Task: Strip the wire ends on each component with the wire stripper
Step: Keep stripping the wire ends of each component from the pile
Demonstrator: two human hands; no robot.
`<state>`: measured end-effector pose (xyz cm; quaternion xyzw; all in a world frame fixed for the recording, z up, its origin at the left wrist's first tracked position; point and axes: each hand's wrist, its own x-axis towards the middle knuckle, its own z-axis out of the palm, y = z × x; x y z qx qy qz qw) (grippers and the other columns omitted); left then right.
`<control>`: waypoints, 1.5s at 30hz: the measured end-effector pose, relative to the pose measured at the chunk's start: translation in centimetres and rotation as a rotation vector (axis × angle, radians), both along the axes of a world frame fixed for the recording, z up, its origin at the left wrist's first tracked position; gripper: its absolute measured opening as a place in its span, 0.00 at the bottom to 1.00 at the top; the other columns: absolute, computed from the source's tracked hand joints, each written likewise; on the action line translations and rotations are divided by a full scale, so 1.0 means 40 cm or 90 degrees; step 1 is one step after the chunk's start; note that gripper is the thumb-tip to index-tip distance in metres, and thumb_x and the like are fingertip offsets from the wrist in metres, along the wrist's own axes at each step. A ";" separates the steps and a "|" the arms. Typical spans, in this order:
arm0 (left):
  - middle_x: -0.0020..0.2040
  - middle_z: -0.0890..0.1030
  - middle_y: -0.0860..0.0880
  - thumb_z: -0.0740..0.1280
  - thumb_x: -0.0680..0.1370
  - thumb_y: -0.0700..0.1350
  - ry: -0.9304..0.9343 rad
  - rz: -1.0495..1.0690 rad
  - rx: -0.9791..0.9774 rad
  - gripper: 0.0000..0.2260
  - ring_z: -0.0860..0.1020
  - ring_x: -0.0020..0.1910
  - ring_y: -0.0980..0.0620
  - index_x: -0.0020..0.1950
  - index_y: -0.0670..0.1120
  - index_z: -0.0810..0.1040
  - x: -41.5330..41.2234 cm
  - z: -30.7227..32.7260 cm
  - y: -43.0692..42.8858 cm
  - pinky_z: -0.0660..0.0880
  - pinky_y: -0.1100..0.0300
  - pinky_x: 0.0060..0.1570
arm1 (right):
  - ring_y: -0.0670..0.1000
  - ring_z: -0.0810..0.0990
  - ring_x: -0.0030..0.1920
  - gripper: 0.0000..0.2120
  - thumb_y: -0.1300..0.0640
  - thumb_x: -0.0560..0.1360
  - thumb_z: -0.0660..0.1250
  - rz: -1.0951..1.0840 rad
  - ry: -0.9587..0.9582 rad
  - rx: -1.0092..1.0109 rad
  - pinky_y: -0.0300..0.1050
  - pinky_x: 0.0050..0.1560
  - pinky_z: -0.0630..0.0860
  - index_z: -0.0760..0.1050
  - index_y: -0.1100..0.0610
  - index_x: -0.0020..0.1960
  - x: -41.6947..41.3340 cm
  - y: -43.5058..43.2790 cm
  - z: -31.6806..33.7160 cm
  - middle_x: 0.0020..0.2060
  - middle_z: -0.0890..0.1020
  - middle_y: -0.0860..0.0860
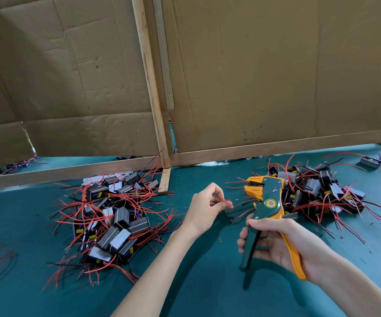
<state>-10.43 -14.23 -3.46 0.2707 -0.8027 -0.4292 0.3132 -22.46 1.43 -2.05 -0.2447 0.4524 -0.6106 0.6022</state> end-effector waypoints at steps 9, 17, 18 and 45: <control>0.40 0.82 0.51 0.65 0.79 0.37 -0.079 0.014 -0.126 0.05 0.79 0.43 0.54 0.48 0.43 0.81 -0.002 -0.027 -0.016 0.74 0.63 0.46 | 0.65 0.83 0.40 0.04 0.67 0.63 0.75 -0.004 0.003 0.001 0.54 0.38 0.82 0.82 0.64 0.38 -0.002 0.003 0.006 0.40 0.81 0.65; 0.38 0.83 0.53 0.66 0.79 0.38 0.132 0.019 0.085 0.07 0.79 0.40 0.61 0.44 0.47 0.80 0.014 0.066 -0.023 0.75 0.66 0.49 | 0.64 0.84 0.41 0.07 0.61 0.61 0.76 0.014 0.036 -0.019 0.54 0.41 0.82 0.84 0.62 0.37 -0.003 -0.001 0.002 0.40 0.82 0.65; 0.38 0.83 0.53 0.66 0.79 0.39 0.166 0.005 0.125 0.07 0.80 0.41 0.59 0.43 0.47 0.80 0.016 0.084 -0.019 0.75 0.62 0.52 | 0.64 0.84 0.41 0.08 0.60 0.60 0.77 0.024 0.039 -0.025 0.55 0.41 0.82 0.84 0.61 0.38 -0.002 -0.001 0.001 0.40 0.82 0.65; 0.33 0.81 0.53 0.70 0.76 0.41 0.079 -0.161 0.190 0.11 0.81 0.48 0.44 0.35 0.52 0.84 0.062 0.207 0.034 0.74 0.56 0.55 | 0.65 0.79 0.37 0.17 0.54 0.62 0.83 0.112 0.158 -0.129 0.60 0.43 0.78 0.78 0.61 0.41 0.015 0.024 0.029 0.35 0.78 0.66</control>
